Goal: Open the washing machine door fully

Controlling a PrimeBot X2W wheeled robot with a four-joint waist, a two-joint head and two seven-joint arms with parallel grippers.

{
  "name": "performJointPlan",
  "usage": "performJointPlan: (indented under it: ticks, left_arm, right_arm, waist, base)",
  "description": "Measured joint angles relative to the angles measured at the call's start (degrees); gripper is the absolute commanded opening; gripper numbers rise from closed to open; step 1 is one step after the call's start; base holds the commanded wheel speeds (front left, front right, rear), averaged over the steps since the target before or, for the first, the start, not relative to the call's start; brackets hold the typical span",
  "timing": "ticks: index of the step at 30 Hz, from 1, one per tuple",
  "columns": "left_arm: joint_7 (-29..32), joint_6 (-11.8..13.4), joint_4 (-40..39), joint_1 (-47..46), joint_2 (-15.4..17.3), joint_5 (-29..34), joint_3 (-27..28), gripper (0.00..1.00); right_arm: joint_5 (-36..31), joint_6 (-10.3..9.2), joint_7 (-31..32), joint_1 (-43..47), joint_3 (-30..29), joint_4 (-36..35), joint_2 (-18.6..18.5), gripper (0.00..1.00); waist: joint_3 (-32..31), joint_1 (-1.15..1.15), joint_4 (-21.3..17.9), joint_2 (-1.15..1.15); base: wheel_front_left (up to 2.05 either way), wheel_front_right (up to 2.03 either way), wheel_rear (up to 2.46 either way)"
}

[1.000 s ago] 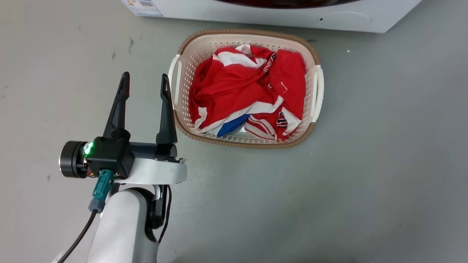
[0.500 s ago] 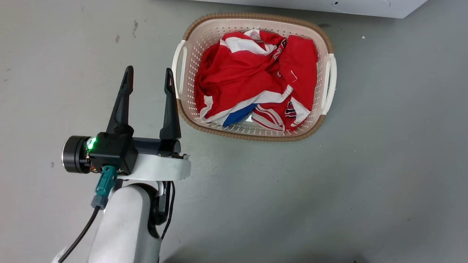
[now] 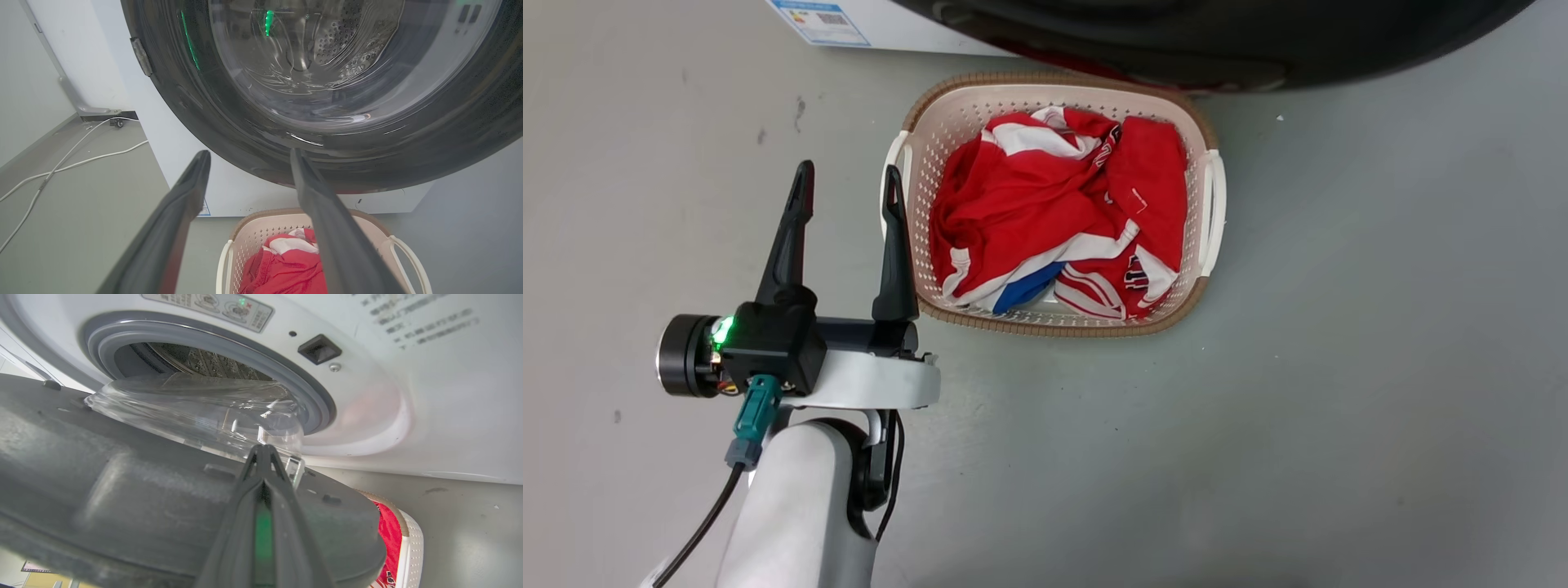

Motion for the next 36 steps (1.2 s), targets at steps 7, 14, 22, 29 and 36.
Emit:
performJointPlan:
  ticks: [7,14,22,29,36]
  left_arm:
    - [0.00,-0.49,0.56,1.10,-0.03,0.48,0.38,1.00]
    - [0.00,-0.71,0.96,2.50,-0.02,0.58,0.69,1.00]
    - [0.00,-0.98,1.24,4.70,-0.02,0.91,1.74,1.00]
    - [0.01,-0.99,1.78,6.14,-0.03,0.99,1.90,1.00]
    - [0.01,-0.94,2.16,8.54,-0.03,0.99,1.93,1.00]
  right_arm:
    - [0.37,0.13,2.77,5.86,3.34,-5.48,3.67,0.00]
    - [1.55,0.18,4.31,13.38,4.61,-11.74,4.19,0.00]
    - [2.69,0.11,5.26,21.02,6.02,-17.13,5.15,0.00]
    - [3.08,0.10,5.78,27.49,8.15,-18.90,6.31,0.00]
    - [4.24,0.10,5.81,32.12,9.78,-19.49,7.95,0.00]
  waist:
    - [-2.28,0.00,-1.32,0.00]
    - [-4.67,0.00,-1.88,0.00]
    - [-7.69,0.00,-2.26,0.00]
    - [-10.76,0.00,-2.46,0.00]
    - [-14.41,0.00,-2.33,0.00]
  base:
    - [0.00,0.00,0.00]
    - [0.00,0.00,0.00]
    - [0.00,0.00,0.00]
    - [0.00,0.00,0.00]
    - [0.00,0.00,0.00]
